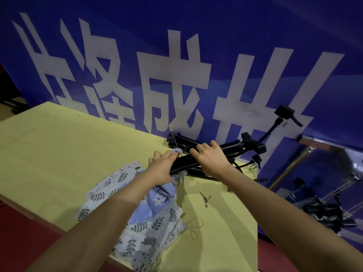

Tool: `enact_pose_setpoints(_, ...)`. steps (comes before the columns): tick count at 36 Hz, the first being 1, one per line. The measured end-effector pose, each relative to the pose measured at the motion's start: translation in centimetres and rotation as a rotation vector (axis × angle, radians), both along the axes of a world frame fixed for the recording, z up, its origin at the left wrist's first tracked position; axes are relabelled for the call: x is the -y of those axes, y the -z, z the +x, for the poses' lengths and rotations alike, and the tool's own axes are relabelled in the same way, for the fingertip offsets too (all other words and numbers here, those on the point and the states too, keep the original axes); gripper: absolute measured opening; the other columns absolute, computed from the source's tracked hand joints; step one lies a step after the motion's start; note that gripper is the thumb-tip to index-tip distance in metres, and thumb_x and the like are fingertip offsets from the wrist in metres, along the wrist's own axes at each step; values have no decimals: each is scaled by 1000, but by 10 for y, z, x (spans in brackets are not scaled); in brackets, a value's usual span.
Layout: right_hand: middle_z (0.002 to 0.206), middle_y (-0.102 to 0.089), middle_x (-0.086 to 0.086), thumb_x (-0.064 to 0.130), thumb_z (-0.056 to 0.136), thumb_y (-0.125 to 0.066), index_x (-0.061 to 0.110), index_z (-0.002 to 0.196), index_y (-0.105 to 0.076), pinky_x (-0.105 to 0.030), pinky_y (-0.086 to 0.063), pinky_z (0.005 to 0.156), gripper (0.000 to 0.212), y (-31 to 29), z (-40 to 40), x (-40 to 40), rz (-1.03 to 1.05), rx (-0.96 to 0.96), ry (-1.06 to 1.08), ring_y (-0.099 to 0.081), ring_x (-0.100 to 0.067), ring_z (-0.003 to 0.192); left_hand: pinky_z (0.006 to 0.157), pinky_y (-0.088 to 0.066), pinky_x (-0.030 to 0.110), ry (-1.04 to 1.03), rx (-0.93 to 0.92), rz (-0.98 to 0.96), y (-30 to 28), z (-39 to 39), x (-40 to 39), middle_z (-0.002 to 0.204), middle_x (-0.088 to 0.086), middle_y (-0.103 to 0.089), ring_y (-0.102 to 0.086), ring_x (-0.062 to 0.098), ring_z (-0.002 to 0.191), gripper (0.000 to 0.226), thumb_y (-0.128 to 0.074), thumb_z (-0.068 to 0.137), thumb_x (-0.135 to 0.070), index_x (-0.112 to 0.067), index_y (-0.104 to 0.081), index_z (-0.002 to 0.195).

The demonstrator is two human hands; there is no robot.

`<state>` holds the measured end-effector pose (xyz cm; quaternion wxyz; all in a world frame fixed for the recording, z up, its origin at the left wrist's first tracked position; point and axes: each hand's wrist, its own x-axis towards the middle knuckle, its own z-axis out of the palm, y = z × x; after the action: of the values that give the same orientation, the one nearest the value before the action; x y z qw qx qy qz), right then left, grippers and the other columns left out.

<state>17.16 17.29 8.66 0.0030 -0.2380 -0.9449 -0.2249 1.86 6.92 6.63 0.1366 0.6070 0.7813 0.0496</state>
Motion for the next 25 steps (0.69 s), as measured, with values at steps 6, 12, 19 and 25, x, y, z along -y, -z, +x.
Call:
enact_pose_setpoints(6, 106, -62, -13, 5, 78, -60, 9, 124, -50, -37, -39, 80, 47, 7, -5, 0, -138, -120, 97, -58, -34, 98, 90, -43, 40, -202, 7, 72, -2, -8, 3, 151, 4, -19, -38, 37, 125, 77, -58, 86, 0, -15, -14, 148)
enact_pose_setpoints(12, 114, -59, -11, 6, 82, -54, 12, 127, -44, -37, -38, 84, 47, 9, -10, -1, -217, -175, 198, -55, -32, 106, 77, -44, 35, -265, -86, 88, -2, -15, 7, 158, 3, -3, -40, 38, 124, 82, -57, 86, 3, -15, -8, 149)
enact_pose_setpoints(19, 105, -62, -12, 7, 77, -62, 9, 122, -50, -36, -40, 80, 47, 12, -22, 2, -151, -160, 145, -58, -32, 97, 89, -41, 34, -161, -190, 61, 1, -17, 10, 158, 3, 3, -33, 35, 119, 86, -56, 82, 8, -15, -6, 148)
enact_pose_setpoints(25, 62, -60, -1, 16, 31, -86, 14, 80, -68, -26, -42, 53, 52, 16, -33, 5, 28, -63, 47, -58, -22, 54, 99, -29, 38, -21, -242, 53, -3, -10, 6, 157, 4, 2, -30, 33, 119, 88, -54, 76, 8, -19, -8, 146)
